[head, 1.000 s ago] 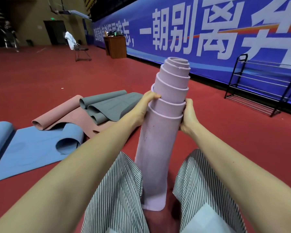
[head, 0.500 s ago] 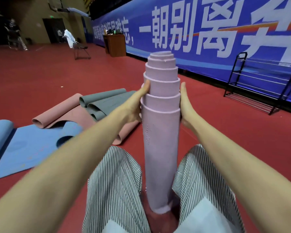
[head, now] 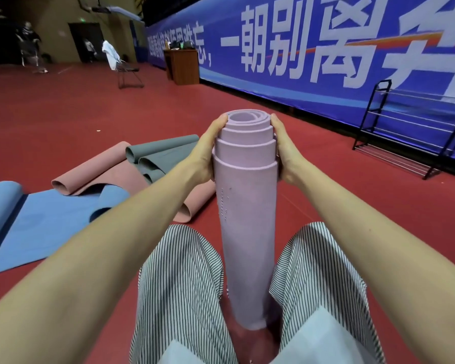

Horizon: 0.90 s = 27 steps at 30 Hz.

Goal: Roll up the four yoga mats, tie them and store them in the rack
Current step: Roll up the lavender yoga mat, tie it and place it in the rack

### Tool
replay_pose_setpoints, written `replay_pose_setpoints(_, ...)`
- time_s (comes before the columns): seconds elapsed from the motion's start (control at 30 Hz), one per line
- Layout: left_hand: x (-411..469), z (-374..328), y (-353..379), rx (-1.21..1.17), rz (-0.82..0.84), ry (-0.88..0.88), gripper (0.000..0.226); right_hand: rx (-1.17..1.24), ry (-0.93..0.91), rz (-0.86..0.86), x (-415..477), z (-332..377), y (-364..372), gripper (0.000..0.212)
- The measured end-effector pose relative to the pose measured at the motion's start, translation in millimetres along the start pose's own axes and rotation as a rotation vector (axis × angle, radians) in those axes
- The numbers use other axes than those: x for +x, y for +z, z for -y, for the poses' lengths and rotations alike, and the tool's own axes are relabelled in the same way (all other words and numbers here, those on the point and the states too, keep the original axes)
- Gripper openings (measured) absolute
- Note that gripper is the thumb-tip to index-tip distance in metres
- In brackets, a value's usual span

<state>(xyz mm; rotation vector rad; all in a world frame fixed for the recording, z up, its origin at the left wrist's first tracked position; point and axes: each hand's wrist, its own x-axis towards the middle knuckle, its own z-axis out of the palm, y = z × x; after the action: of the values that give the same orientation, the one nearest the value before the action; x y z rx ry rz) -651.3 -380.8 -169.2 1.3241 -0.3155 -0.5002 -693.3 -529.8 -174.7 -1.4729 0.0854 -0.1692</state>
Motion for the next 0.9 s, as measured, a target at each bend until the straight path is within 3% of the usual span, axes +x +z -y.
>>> replay_pose_setpoints(0.17,-2.2,-17.7,4.8,-0.032,0.008,0.094,0.034,-0.042,-0.004,-0.010,-2.8,16.4,3.3,0.063)
replay_pose_setpoints(0.23,-6.2,-36.0,13.9,-0.004,0.020,0.114,0.039,-0.048,-0.011,-0.039,-6.7,39.1,-0.3,0.064)
replay_pose_setpoints(0.33,-7.3,-50.0,20.9,0.139,-0.003,0.034,0.054,-0.085,0.049,-0.099,-7.6,57.5,-14.2,0.061)
replay_pose_setpoints(0.47,-5.9,-14.1,19.5,0.267,-0.070,-0.116,0.025,-0.150,0.259,-0.113,-15.3,14.3,-17.6,0.045)
replay_pose_setpoints(0.6,-9.9,-9.0,20.1,0.299,-0.093,-0.149,0.024,-0.119,0.276,-0.163,-13.5,18.1,-7.4,0.029)
replay_pose_setpoints(0.77,-7.9,-12.8,16.7,0.215,-0.166,-0.272,0.037,-0.155,0.308,-0.138,-13.2,17.4,1.7,0.038)
replay_pose_setpoints(0.9,-10.2,-20.7,21.1,0.298,-0.222,-0.221,0.027,-0.088,0.260,-0.163,-15.5,24.8,10.0,0.031)
